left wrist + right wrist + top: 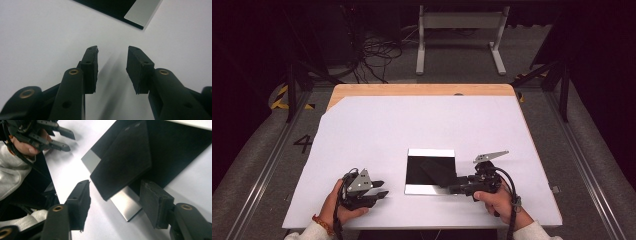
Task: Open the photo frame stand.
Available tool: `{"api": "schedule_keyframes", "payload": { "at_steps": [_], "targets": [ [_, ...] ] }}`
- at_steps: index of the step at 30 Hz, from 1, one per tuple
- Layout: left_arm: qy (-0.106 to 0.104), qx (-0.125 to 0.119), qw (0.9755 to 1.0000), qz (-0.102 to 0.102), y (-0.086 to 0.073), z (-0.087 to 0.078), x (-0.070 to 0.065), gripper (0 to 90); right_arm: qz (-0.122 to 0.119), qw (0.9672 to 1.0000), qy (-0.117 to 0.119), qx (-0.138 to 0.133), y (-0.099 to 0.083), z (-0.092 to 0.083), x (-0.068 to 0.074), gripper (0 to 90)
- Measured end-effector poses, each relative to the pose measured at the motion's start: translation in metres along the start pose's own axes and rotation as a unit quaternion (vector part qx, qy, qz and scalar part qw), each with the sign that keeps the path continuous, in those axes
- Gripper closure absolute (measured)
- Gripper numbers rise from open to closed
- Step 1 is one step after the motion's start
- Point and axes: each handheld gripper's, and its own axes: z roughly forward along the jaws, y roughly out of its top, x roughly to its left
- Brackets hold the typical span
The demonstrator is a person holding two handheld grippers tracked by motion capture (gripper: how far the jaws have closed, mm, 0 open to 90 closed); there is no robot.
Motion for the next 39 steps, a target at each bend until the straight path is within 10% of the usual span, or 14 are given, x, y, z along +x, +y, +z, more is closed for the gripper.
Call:
{"api": "schedule_keyframes", "payload": {
  "at_steps": [20, 39],
  "targets": [
    [-0.012, -0.003, 0.9999, -0.001, 0.007, 0.008, -0.004, 53.3, 0.087, 0.9952, 0.032, -0.031, 0.009, 0.017, -0.015, 53.0],
    [-0.042, -0.031, 0.9967, -0.062, 0.034, 0.032, 0.007, 33.2, 0.073, 0.9956, 0.035, -0.047, 0.007, 0.022, -0.016, 58.0]
  ]
}}
